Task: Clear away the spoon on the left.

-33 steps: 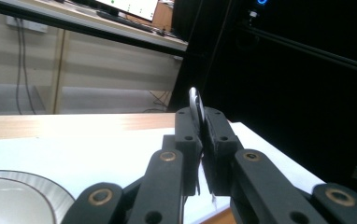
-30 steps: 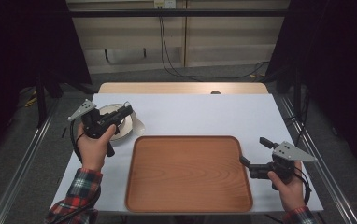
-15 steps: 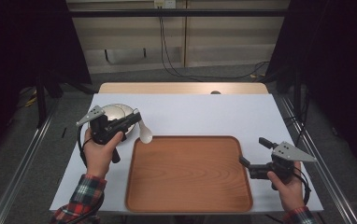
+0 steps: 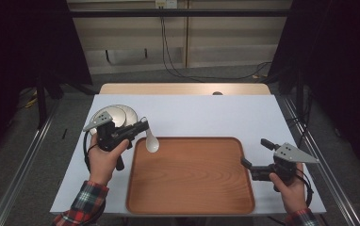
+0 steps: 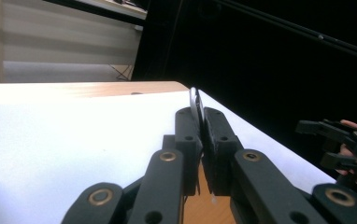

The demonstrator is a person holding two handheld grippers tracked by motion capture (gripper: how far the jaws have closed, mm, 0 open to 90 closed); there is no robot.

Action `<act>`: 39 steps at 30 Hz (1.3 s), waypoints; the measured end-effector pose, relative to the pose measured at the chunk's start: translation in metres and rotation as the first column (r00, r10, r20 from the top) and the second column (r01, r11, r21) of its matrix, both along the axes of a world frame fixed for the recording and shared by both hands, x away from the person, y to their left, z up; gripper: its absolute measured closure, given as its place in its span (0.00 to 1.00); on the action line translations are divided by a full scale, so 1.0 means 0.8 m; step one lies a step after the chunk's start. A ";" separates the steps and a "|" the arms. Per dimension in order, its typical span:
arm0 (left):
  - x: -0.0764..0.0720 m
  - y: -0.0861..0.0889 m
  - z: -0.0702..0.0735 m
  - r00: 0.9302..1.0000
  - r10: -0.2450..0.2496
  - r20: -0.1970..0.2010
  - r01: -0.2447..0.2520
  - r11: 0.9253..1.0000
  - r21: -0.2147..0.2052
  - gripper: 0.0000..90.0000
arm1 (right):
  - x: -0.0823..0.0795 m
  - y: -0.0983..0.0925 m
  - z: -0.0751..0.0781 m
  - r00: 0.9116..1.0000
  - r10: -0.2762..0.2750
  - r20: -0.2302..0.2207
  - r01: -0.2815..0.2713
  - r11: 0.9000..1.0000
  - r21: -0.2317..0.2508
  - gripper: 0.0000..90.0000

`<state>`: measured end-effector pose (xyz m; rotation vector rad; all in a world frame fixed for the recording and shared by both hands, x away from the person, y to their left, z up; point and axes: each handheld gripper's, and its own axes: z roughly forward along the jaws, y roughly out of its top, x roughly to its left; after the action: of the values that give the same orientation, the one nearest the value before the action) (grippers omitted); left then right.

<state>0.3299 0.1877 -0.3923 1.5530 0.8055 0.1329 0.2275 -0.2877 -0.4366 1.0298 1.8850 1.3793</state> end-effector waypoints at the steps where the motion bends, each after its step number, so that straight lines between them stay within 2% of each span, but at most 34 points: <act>1: -0.002 -0.002 -0.001 1.000 -0.006 -0.005 0.006 1.000 0.001 0.95 | 0.000 0.000 0.000 1.000 -0.001 0.000 0.001 1.000 0.002 0.02; 13: -0.013 -0.012 -0.008 0.998 -0.050 -0.023 0.050 0.999 0.009 0.95 | 0.001 0.001 0.000 1.000 0.001 0.003 -0.001 1.000 0.003 0.02; 19: -0.018 -0.014 -0.012 0.997 -0.068 -0.035 0.068 0.998 0.000 0.95 | 0.001 0.001 0.000 1.000 0.003 0.004 -0.003 1.000 0.003 0.02; 22: -0.021 -0.016 -0.016 0.995 -0.087 -0.038 0.087 0.996 -0.017 0.95 | 0.000 0.000 0.000 1.000 0.004 0.004 -0.004 1.000 -0.001 0.02; 39: -0.036 -0.027 -0.024 0.989 -0.140 -0.053 0.140 0.990 0.004 0.95 | 0.000 0.002 0.000 1.000 0.003 0.001 -0.003 1.000 0.002 0.02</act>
<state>0.3009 0.1662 -0.4111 1.6208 0.7349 -0.0079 0.2277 -0.2862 -0.4369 1.0275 1.8855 1.3829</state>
